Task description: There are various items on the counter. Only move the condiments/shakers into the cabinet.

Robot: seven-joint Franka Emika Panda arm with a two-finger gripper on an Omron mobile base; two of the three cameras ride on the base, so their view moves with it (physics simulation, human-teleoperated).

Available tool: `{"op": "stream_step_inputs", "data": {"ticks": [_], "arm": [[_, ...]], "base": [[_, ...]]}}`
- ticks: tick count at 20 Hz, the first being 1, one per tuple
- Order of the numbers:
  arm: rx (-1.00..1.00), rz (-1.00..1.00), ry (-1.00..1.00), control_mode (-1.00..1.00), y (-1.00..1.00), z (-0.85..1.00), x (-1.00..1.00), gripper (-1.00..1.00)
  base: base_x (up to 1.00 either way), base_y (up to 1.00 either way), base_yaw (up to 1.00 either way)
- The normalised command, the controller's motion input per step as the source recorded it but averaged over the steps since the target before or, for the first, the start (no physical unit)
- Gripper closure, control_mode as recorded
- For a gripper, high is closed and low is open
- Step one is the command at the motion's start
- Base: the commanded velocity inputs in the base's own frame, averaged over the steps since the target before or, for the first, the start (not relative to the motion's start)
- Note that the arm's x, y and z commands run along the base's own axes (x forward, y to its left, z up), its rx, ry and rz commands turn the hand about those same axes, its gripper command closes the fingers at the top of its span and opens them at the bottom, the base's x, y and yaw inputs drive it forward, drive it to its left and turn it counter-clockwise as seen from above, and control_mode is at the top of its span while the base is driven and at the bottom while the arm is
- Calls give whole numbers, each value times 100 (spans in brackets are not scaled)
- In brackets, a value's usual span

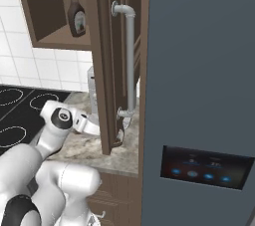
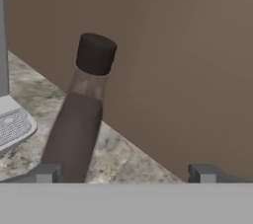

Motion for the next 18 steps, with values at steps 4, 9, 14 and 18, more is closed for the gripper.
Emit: {"op": "stream_step_inputs", "data": {"ticks": [4,9,14,18], "arm": [[0,0,1,-100,-2,-19,34,-100],[0,0,0,-100,0,-12,37,-100],[0,0,0,-100,0,-9,32,-100],[0,0,0,-100,0,-8,17,-100]], "base": [[0,0,0],[0,0,0],[0,0,0],[0,0,0]]}}
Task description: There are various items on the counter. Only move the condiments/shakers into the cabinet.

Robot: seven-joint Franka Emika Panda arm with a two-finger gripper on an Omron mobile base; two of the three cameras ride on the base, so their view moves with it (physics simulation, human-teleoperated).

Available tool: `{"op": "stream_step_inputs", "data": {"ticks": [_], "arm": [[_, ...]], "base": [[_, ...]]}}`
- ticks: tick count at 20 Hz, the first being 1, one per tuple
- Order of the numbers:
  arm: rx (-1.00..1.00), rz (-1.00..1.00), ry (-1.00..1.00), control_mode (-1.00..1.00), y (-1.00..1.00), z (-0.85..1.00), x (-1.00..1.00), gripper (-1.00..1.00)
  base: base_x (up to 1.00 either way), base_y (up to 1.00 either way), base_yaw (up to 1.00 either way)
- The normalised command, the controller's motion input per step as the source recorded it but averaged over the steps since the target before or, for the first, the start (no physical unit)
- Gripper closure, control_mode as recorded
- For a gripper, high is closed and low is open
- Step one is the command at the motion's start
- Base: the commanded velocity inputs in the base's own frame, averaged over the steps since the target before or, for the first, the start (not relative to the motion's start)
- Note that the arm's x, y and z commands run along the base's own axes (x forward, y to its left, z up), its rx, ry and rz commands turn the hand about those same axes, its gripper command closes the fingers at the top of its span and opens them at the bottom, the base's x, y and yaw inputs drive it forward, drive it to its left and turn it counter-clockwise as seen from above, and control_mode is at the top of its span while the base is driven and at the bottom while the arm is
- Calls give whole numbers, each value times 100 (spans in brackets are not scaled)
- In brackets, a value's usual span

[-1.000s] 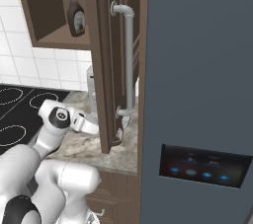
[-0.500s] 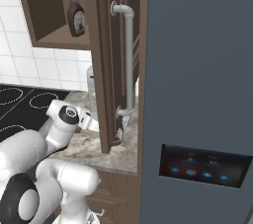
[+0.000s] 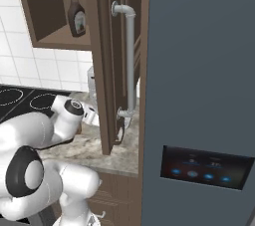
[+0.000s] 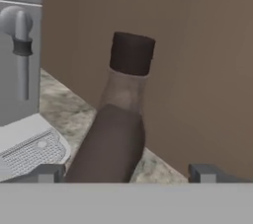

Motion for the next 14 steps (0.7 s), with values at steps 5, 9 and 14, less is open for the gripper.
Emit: {"op": "stream_step_inputs", "data": {"ticks": [5,9,14], "arm": [[0,0,0,-100,0,-32,-37,-100],[0,0,-2,-100,0,-23,-39,-100],[0,0,-1,-100,0,0,-1,-100]], "base": [[0,0,0],[0,0,0],[0,0,0]]}}
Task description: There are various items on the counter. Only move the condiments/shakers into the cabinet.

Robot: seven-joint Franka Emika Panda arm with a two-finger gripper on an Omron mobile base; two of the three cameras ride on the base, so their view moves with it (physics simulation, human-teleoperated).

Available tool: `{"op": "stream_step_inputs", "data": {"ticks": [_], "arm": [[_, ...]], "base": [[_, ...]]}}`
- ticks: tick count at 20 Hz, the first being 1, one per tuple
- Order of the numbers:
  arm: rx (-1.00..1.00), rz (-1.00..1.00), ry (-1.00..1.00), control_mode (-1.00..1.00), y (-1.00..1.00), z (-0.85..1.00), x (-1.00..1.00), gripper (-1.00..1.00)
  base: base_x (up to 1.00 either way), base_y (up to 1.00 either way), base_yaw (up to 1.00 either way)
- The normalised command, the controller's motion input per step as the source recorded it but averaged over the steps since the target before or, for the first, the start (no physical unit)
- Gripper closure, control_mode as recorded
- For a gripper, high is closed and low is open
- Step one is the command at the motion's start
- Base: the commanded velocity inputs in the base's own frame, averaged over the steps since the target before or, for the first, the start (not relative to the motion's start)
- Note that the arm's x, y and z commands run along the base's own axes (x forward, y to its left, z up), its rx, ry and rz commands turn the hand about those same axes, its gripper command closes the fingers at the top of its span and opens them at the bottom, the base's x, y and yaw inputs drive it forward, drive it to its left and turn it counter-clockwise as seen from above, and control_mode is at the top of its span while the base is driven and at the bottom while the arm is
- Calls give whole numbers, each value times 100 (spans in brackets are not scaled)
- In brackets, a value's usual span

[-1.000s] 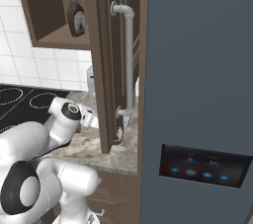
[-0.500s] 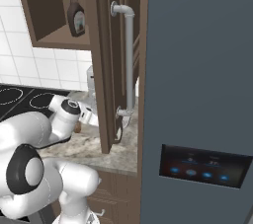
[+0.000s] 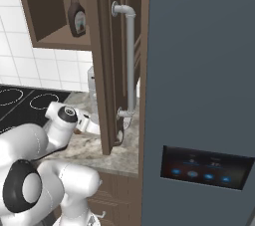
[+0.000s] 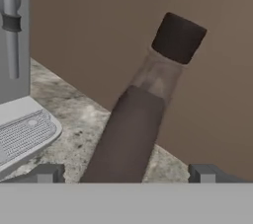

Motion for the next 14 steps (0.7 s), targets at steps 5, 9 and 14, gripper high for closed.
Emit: {"op": "stream_step_inputs", "data": {"ticks": [5,9,14], "arm": [[0,0,-2,-100,0,0,6,-100],[-1,-1,0,-100,0,0,26,-100],[0,-4,0,-100,0,0,20,-100]], "base": [[0,0,0],[0,0,0],[0,0,0]]}}
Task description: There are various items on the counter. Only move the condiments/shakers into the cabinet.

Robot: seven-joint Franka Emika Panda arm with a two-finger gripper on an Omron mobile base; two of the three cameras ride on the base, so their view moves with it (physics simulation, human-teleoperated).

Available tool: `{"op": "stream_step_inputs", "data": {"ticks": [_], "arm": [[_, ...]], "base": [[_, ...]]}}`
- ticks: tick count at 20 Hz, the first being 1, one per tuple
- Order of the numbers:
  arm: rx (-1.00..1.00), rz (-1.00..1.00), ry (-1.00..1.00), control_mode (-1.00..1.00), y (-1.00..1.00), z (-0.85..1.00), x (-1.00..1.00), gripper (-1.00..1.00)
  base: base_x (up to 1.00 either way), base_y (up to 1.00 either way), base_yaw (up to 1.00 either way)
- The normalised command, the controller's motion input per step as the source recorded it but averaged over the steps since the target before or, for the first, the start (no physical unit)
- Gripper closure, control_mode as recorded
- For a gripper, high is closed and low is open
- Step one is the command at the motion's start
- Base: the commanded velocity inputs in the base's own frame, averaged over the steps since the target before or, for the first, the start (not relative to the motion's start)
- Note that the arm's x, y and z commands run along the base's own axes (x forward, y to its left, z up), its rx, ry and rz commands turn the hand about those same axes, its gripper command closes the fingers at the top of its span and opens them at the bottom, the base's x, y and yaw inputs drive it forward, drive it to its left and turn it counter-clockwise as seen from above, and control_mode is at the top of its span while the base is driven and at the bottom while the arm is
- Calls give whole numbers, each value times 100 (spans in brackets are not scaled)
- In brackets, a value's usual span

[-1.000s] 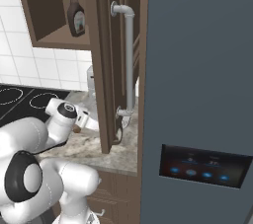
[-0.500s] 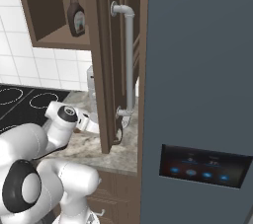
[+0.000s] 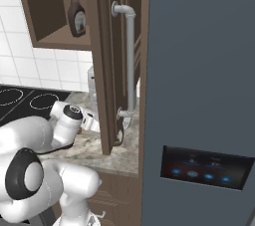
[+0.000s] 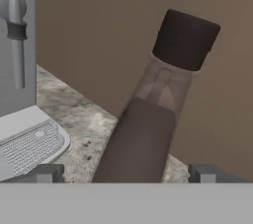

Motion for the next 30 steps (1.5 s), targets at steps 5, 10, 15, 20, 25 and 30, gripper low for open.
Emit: {"op": "stream_step_inputs", "data": {"ticks": [5,10,15,20,25,30], "arm": [[0,-5,-2,-100,0,0,2,-100],[0,-1,-3,-100,0,0,7,-100],[0,0,-2,-100,-3,0,7,-100],[0,0,-3,-100,-9,0,0,-100],[0,0,-6,-100,-16,0,0,-100],[0,0,-5,-100,-8,-1,0,-100]], "base": [[0,0,0],[0,0,0],[0,0,0],[0,0,0],[0,0,0],[0,0,0]]}}
